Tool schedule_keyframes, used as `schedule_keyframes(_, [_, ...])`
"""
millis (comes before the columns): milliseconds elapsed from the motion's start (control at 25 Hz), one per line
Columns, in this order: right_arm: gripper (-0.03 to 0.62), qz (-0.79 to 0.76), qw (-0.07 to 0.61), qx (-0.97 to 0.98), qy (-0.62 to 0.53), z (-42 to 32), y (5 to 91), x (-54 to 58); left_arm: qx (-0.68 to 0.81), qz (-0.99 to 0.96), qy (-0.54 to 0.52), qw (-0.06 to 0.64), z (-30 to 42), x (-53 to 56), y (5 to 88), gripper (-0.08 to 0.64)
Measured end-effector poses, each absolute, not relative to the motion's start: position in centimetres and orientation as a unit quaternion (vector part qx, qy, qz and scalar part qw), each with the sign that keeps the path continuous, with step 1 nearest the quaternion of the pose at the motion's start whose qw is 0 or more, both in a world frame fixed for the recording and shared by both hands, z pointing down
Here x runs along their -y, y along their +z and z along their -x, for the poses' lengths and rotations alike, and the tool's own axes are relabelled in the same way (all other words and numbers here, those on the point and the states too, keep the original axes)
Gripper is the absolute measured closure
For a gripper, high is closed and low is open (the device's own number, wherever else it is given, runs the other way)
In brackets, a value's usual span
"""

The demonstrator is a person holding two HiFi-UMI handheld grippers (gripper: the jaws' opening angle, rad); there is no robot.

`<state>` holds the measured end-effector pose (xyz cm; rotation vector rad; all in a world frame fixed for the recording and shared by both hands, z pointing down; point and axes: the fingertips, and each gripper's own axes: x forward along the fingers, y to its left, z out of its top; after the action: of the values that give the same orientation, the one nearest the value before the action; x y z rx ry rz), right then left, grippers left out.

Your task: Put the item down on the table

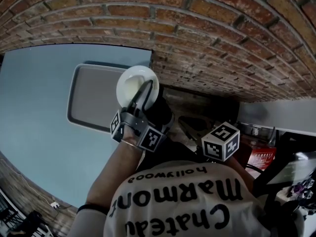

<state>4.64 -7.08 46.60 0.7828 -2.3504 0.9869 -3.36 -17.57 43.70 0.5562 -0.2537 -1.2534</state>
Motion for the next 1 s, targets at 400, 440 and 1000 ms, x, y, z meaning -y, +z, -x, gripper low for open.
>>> schedule_keyframes(400, [0.581,-0.288,0.237,0.853,0.366,-5.3,46.9,6.9,0.110,-0.236,-0.552,0.792,1.6,17.1,44.4,0.417])
schedule_keyframes(440, [0.581,-0.288,0.237,0.853,0.366,-5.3,46.9,6.9,0.110,-0.236,-0.550,0.793,1.5,17.0,44.4,0.417])
schedule_keyframes(1000, [0.581,-0.284,0.233,0.855,0.366,-5.4,46.8,6.7,0.110,-0.255,-0.545,0.791,1.2,16.7,44.2,0.417])
